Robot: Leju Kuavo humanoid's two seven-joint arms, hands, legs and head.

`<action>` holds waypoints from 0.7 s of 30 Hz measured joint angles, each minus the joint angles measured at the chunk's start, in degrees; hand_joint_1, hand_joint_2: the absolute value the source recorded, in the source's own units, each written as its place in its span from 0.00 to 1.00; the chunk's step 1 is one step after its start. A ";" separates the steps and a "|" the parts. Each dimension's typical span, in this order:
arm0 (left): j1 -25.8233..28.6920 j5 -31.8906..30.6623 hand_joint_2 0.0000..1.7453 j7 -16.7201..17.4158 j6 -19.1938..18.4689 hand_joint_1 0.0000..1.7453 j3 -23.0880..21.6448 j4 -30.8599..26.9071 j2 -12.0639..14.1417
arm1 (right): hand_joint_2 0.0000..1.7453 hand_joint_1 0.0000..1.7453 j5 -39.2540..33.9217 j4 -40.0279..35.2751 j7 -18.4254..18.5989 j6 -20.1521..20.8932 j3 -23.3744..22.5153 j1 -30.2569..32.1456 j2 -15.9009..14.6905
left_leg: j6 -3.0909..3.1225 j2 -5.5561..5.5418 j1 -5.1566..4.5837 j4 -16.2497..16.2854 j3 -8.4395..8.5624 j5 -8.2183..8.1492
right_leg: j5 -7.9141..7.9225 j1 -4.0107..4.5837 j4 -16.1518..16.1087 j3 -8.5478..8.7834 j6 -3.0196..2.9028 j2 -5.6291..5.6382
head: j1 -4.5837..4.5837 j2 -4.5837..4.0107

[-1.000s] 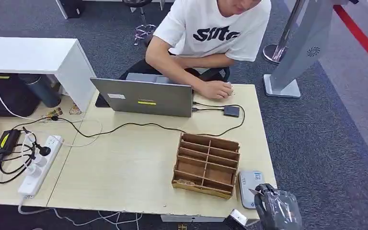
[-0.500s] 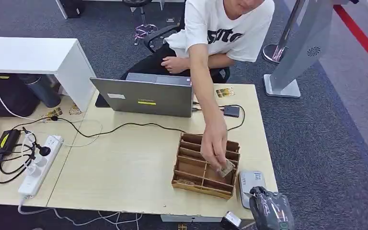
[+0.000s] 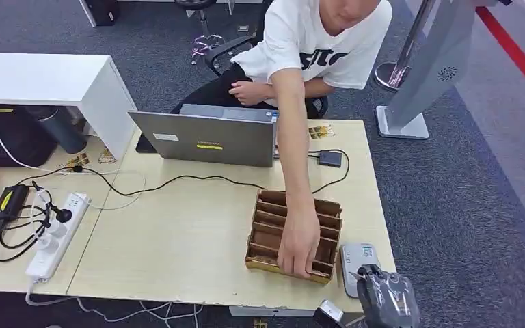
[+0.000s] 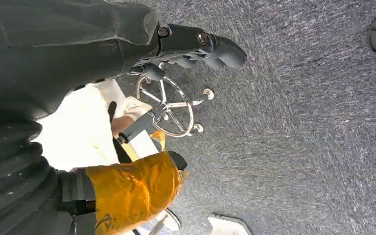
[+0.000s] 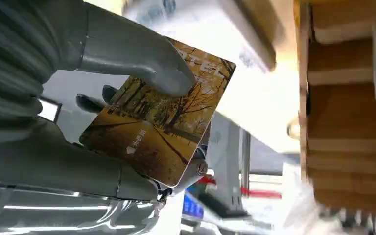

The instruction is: Pass the card to the sensor for recognition and then transmit it.

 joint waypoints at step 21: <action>-2.07 -6.40 1.00 -1.46 -3.69 0.00 -2.51 0.00 4.92 | 1.00 1.00 -18.40 -16.36 -12.70 17.98 -1.77 -23.98 6.80 | -0.18 0.13 0.03 -0.01 -0.01 0.48 | 0.34 0.04 0.10 -0.05 -0.23 0.14 | 0.02 0.00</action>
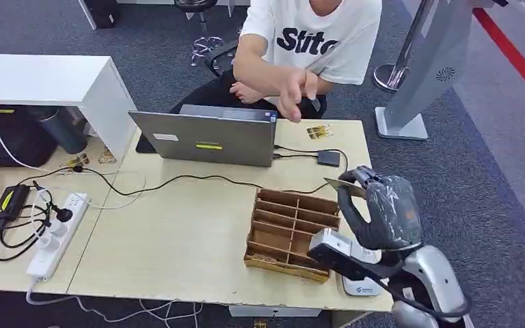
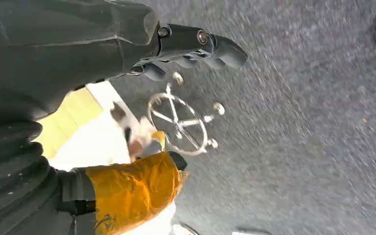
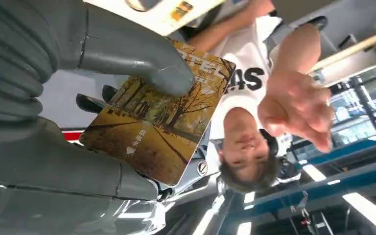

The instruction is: Pass the card to the sensor for recognition and then transmit it.

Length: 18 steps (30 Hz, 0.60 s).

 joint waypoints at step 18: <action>-2.11 -5.73 1.00 -0.22 -2.25 0.00 -0.85 0.00 4.20 | 1.00 1.00 -4.83 23.93 4.81 6.58 4.59 -19.69 6.97 | -0.15 -0.01 0.01 0.00 -0.17 0.16 | 0.08 0.01 0.15 -0.22 -0.11 0.01 | -0.02 0.00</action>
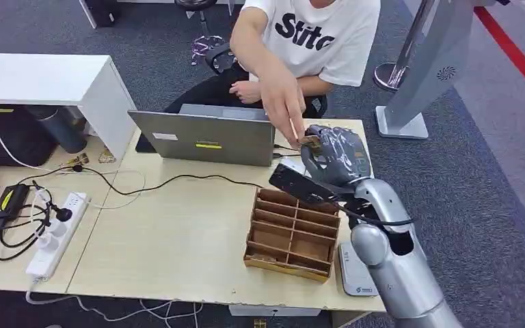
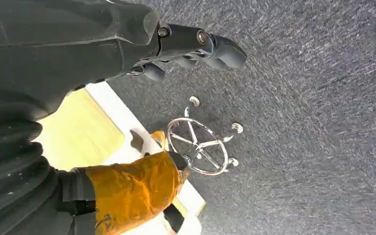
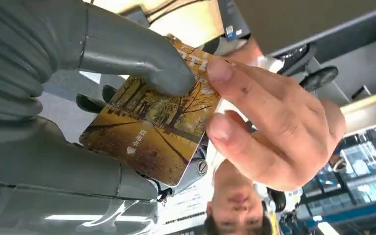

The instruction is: Pass the card to the sensor for recognition and then transmit it.

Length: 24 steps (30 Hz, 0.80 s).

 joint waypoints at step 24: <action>-0.22 -3.08 1.00 0.90 0.35 0.00 1.79 0.00 -0.13 | 1.00 0.00 -7.41 -1.68 -2.56 -2.65 1.80 -0.73 1.73 | 0.00 -0.06 0.00 0.00 -0.11 0.00 | -0.01 0.00 0.00 -0.13 0.00 -0.03 | 0.02 0.00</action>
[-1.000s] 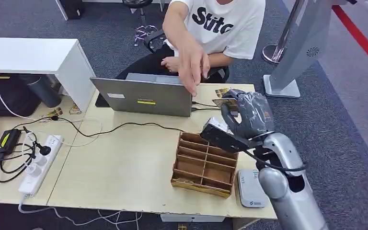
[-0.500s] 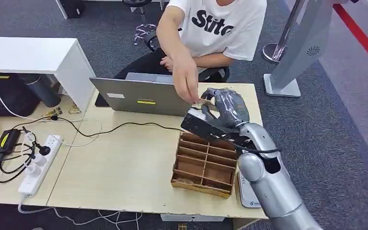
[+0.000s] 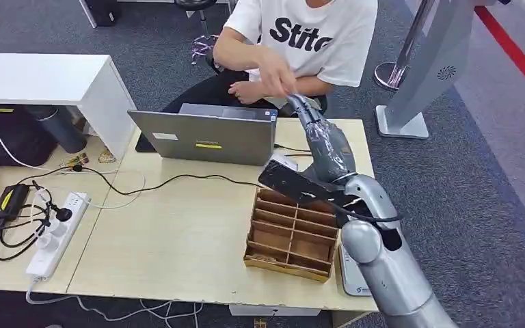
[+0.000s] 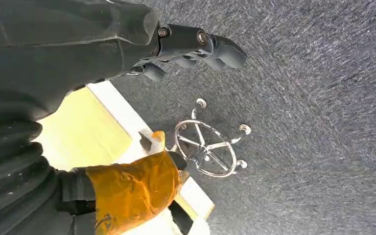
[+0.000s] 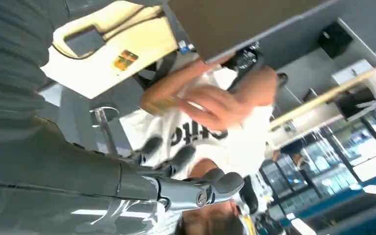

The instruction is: Pass the card to the sensor for recognition and then transmit it.

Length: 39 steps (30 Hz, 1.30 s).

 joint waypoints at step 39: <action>2.84 4.77 1.00 1.36 2.64 0.00 8.96 0.00 -6.84 | 1.00 0.00 20.79 -18.31 -3.67 -18.38 11.19 38.98 -18.51 | 0.07 -0.03 -0.01 0.00 -0.01 -0.29 | -0.18 0.00 -0.11 0.06 0.12 -0.08 | -0.02 0.00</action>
